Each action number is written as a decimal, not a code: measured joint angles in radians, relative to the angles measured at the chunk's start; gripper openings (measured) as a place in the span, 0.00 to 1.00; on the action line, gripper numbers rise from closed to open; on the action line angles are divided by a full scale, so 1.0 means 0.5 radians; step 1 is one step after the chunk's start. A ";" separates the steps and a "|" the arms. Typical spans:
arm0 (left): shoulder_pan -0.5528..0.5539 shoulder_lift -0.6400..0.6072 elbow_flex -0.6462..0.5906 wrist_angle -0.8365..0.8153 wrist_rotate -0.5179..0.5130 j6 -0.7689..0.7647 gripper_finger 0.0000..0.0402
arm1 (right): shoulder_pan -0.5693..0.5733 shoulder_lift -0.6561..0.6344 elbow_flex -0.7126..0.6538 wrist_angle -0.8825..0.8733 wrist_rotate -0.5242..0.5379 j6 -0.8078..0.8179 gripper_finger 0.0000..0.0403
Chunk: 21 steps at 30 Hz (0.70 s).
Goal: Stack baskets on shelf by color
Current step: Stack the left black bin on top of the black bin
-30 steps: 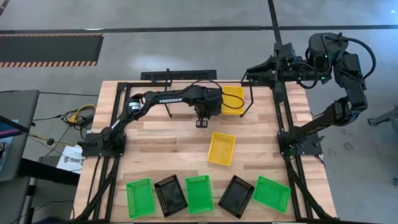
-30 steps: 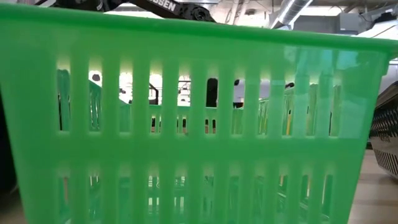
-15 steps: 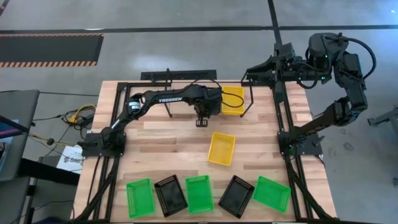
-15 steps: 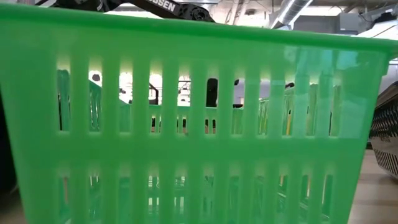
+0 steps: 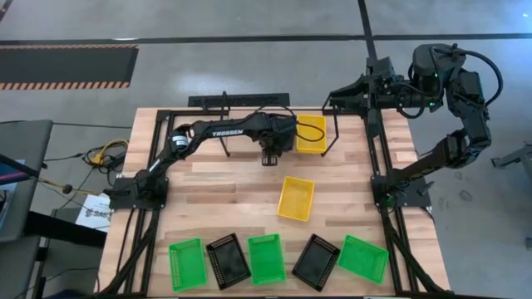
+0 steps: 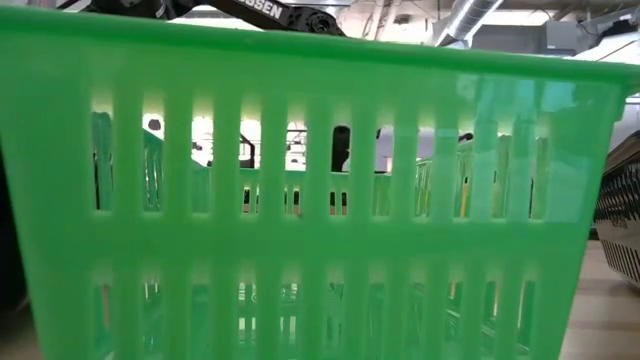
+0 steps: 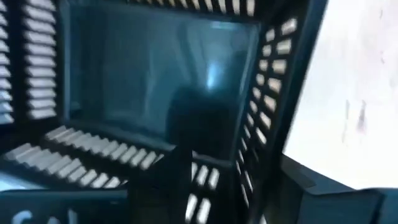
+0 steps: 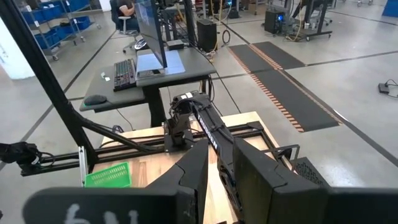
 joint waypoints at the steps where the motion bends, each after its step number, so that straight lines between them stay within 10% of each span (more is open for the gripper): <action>1: 0.000 0.000 0.027 -0.046 0.023 -0.015 0.37 | 0.000 0.000 0.000 0.000 0.000 0.000 0.24; 13: -0.013 -0.001 0.557 -0.393 0.691 -0.342 0.39 | 0.000 0.000 0.000 -0.007 -0.001 -0.002 0.24; 21: -0.136 -0.277 0.558 -0.571 0.740 -0.483 0.39 | 0.000 0.000 -0.001 -0.044 -0.002 -0.018 0.24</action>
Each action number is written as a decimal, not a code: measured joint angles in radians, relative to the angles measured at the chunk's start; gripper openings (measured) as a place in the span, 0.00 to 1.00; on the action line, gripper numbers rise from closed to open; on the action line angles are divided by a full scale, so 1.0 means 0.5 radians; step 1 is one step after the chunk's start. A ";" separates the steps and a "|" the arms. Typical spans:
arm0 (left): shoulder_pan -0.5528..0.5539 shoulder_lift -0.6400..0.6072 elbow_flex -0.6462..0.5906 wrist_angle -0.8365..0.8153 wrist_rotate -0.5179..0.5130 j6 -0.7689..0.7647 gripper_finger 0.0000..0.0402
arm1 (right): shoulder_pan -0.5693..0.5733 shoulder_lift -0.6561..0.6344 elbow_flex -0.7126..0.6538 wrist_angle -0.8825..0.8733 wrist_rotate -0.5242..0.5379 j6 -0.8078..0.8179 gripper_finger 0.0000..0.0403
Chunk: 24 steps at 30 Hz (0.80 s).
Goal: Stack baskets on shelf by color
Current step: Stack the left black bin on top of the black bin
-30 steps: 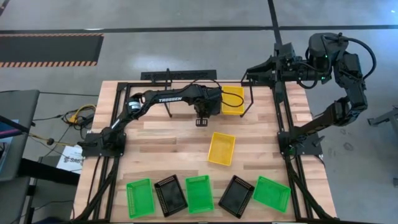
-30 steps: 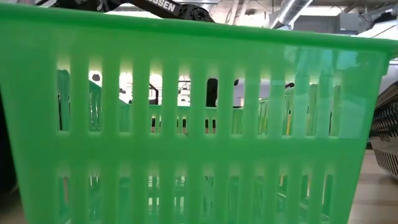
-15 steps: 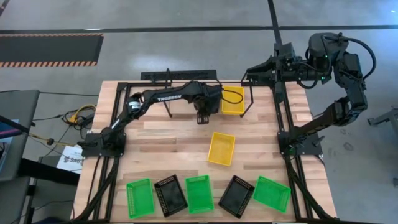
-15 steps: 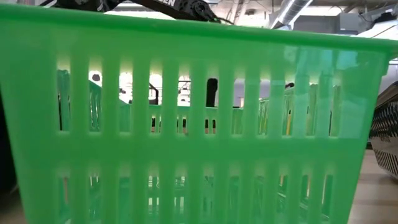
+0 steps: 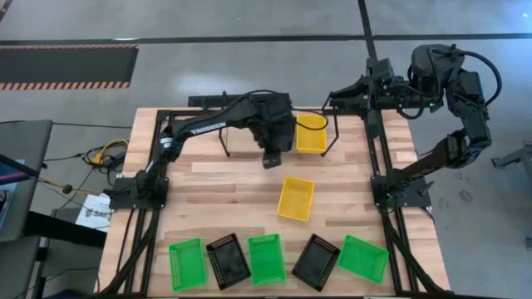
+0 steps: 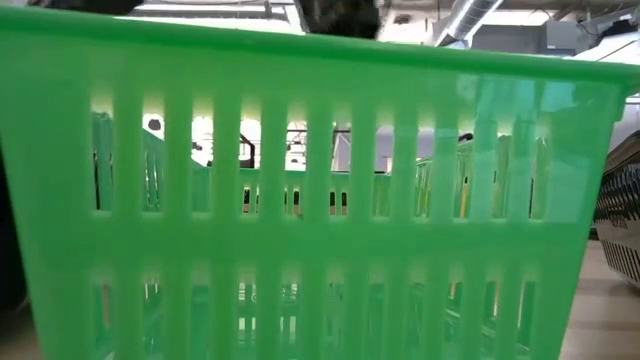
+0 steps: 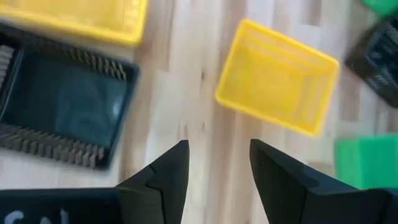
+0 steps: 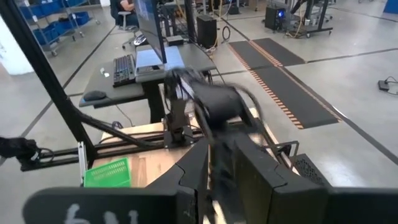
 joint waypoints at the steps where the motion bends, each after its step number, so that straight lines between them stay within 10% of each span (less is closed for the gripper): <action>1: -0.024 -0.041 0.000 -0.019 -0.027 -0.019 0.39 | 0.000 -0.001 0.000 -0.005 0.000 -0.004 0.24; 12: -0.366 -0.395 -0.003 -0.397 -0.603 -0.509 0.39 | 0.000 -0.001 0.000 -0.018 0.000 -0.104 0.24; 24: -0.711 -0.485 -0.068 -0.378 -0.677 -0.887 0.39 | 0.000 0.048 -0.001 -0.016 0.000 -0.163 0.24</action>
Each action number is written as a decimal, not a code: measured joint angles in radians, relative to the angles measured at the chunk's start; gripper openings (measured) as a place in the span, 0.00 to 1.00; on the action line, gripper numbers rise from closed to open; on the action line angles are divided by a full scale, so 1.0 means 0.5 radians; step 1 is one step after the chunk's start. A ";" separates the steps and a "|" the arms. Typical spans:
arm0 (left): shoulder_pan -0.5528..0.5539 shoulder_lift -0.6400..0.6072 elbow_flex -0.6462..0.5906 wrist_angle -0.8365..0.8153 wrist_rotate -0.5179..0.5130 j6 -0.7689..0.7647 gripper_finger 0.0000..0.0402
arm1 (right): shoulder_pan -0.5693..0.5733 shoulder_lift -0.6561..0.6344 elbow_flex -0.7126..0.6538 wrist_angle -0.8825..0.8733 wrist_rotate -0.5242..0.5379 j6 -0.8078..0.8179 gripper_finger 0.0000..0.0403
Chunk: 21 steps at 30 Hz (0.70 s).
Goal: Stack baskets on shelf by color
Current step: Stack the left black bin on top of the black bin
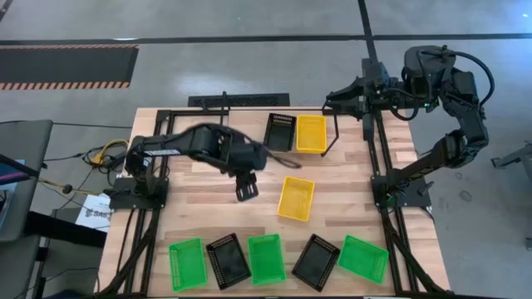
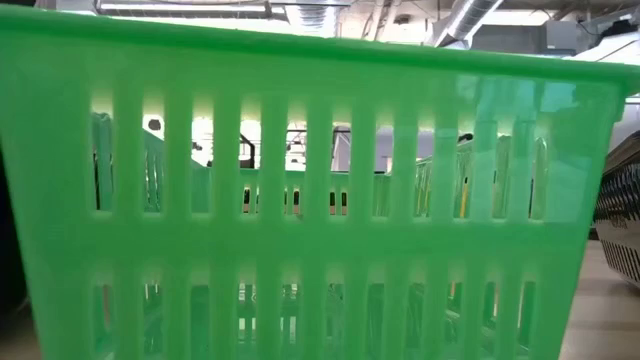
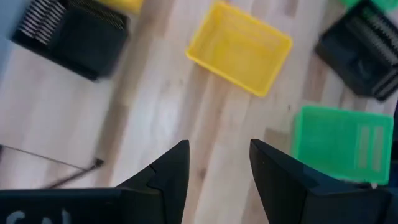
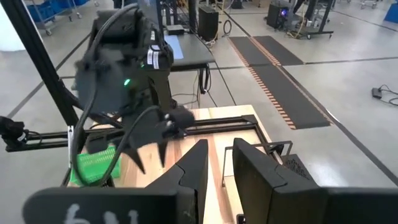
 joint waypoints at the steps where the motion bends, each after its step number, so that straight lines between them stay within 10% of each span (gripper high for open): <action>1: -0.020 0.004 -0.044 -0.001 0.027 -0.021 0.39 | 0.000 0.005 0.001 -0.004 -0.002 0.001 0.24; 21: -0.455 0.008 -0.853 0.225 0.246 -0.871 0.38 | 0.059 0.177 0.002 -0.048 -0.131 0.110 0.24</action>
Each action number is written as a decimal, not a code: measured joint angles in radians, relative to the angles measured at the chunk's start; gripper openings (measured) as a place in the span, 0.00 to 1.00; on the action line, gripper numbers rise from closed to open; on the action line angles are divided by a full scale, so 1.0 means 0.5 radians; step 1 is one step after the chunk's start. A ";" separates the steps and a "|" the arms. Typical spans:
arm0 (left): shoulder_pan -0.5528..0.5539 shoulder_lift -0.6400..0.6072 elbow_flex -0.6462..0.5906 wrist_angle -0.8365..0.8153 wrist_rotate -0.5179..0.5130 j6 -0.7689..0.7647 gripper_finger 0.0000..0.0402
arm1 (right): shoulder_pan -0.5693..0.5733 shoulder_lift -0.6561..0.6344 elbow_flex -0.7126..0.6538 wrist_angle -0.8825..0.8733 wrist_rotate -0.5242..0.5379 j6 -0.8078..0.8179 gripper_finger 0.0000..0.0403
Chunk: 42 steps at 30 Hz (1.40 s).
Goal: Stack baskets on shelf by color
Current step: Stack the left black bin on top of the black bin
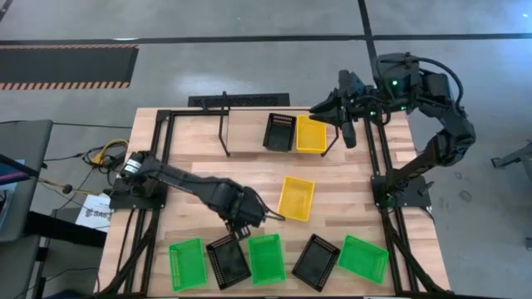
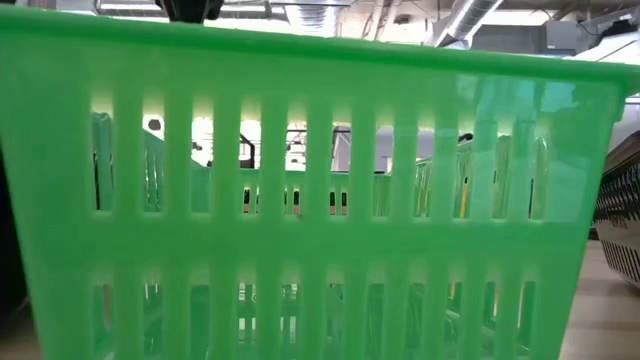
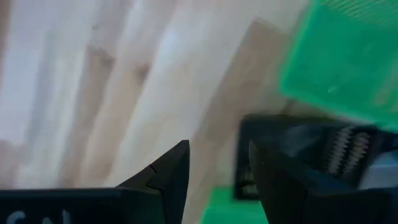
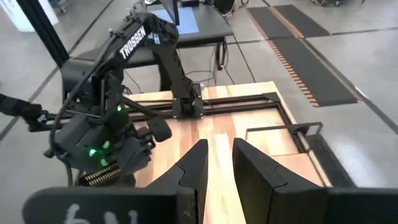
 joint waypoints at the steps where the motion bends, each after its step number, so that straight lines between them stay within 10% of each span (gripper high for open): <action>1: -0.026 0.000 -0.010 0.084 0.000 -0.028 0.37 | 0.008 0.005 -0.002 -0.009 -0.030 0.020 0.24; 15: -0.325 0.000 -0.512 0.443 0.086 -0.875 0.32 | 0.040 0.052 -0.001 0.002 -0.451 -0.121 0.24; 42: -0.304 0.001 -0.980 0.904 0.227 -0.554 0.32 | -0.038 0.021 -0.001 0.003 -0.568 -0.138 0.24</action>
